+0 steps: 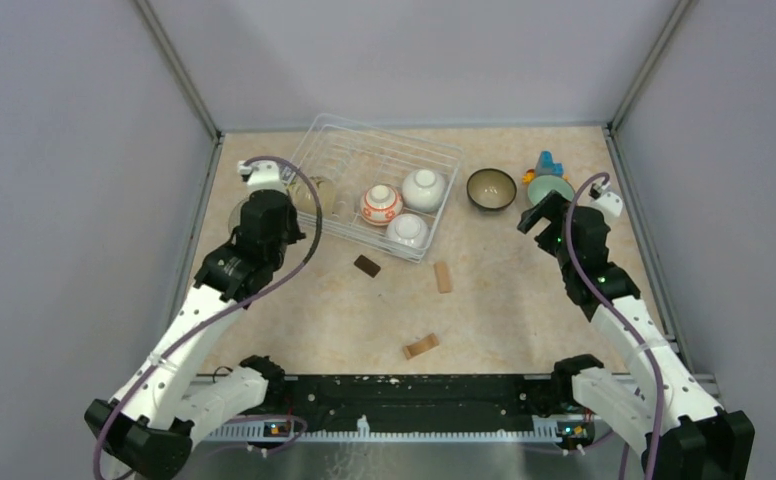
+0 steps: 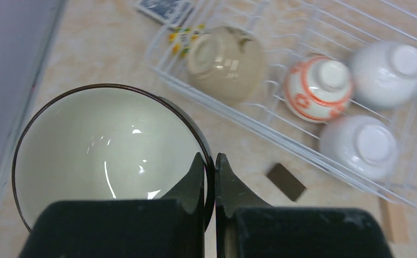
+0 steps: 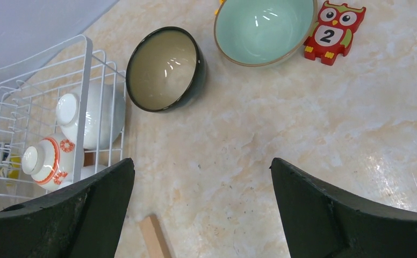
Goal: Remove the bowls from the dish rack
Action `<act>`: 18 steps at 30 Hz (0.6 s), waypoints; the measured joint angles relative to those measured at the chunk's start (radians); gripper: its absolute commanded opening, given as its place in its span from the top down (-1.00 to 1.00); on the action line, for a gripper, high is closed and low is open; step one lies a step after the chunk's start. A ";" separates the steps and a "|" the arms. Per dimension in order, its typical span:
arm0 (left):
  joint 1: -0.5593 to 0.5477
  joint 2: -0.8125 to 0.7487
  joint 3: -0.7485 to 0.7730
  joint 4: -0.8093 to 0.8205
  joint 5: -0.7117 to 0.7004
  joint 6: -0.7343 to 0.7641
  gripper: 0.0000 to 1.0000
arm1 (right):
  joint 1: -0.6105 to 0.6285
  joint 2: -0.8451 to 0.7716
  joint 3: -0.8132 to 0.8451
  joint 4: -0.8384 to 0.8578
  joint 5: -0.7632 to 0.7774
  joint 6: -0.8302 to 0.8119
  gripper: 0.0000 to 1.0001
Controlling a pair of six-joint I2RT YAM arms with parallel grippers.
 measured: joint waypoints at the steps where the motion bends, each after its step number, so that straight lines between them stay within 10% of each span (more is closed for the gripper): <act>1: 0.047 0.000 -0.012 -0.003 -0.010 -0.015 1.00 | 0.000 0.000 0.000 0.001 0.000 0.000 -0.93; 18: 0.296 0.318 -0.070 -0.041 -0.067 -0.312 1.00 | 0.001 0.000 0.000 0.038 -0.060 0.000 -0.92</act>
